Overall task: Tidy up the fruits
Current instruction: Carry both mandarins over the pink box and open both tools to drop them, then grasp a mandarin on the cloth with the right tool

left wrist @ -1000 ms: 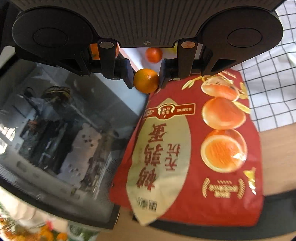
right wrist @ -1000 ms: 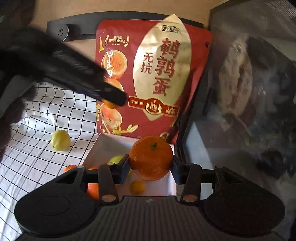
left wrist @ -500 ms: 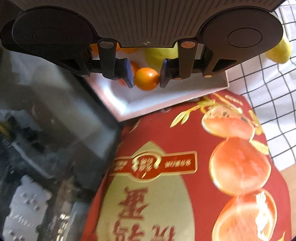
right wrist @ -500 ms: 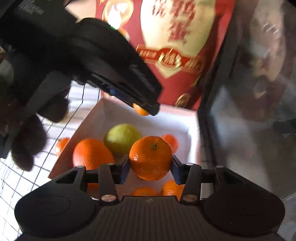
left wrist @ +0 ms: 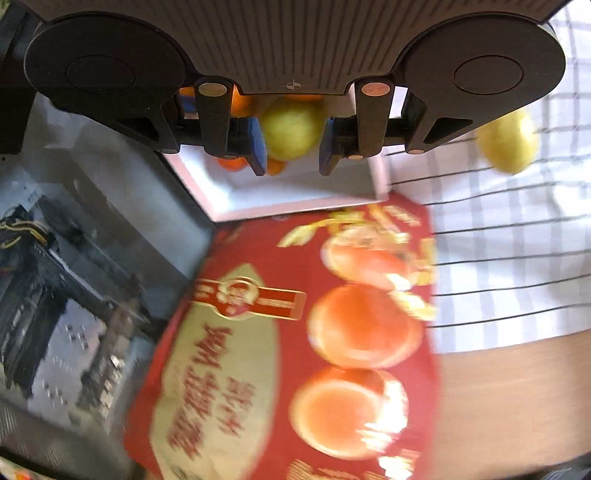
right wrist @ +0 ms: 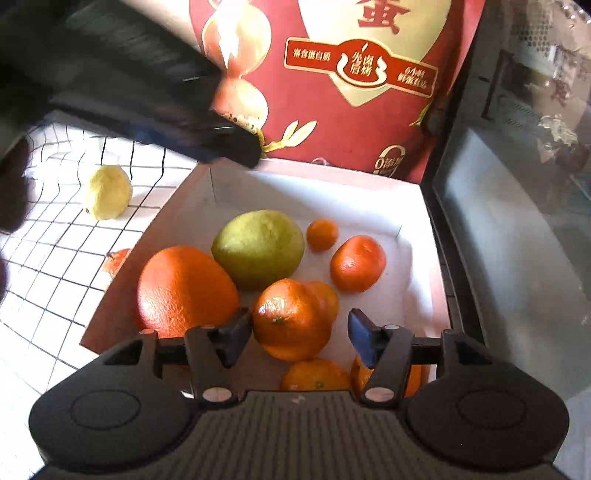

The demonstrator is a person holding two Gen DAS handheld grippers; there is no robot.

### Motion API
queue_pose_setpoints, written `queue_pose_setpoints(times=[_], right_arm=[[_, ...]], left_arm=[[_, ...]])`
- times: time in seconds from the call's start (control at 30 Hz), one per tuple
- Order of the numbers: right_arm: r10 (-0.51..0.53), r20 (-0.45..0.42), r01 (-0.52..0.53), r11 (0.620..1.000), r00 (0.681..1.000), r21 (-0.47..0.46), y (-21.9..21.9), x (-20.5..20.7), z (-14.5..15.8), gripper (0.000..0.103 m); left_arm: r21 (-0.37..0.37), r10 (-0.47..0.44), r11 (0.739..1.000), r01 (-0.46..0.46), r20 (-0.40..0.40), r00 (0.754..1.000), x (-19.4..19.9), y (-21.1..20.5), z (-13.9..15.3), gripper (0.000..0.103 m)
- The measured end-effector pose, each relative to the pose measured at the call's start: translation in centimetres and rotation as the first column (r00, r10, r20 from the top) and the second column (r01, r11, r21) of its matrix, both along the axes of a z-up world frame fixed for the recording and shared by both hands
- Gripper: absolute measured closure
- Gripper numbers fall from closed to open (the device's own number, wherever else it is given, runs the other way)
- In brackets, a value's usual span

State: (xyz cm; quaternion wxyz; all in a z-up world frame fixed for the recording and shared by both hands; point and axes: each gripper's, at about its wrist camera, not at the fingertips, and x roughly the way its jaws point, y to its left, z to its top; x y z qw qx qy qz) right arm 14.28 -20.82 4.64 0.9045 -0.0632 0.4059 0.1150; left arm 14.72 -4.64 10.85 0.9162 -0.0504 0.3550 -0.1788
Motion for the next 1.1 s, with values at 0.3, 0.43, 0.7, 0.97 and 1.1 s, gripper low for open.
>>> queue_pose_setpoints(times=[0.3,0.43,0.7,0.97,1.1], right_arm=[[-0.038,0.101,0.033,0.998,0.994,0.053,1.4,-3.0,3.7,0.045],[0.037,0.129,-0.042,0.998,0.991,0.04,3.7,-4.1,5.6,0.045],[0.224,0.112,-0.212,0.971,0.968,-0.107,10.6,-5.3,5.7,0.045],[0.3,0.042,-0.277,0.919,0.953,-0.279,17.8,-3.4,2.9,0.048],[0.273,-0.006,-0.258,0.901,0.962,-0.349,19.8,-1.5,0.9,0.048]], left_arm=[[-0.039,0.125,0.991,-0.127,-0.057,0.991,-6.4,9.0,-1.8,0.068],[0.027,0.155,0.988,-0.153,-0.09,0.984,-8.5,13.0,-2.9,0.068],[-0.006,0.272,0.961,-0.276,-0.147,0.951,-12.6,20.4,-3.7,0.068],[-0.06,0.282,0.952,-0.3,-0.204,0.937,-14.9,23.6,-5.4,0.068],[-0.075,0.276,0.951,-0.299,-0.224,0.935,-15.3,24.6,-6.0,0.068]])
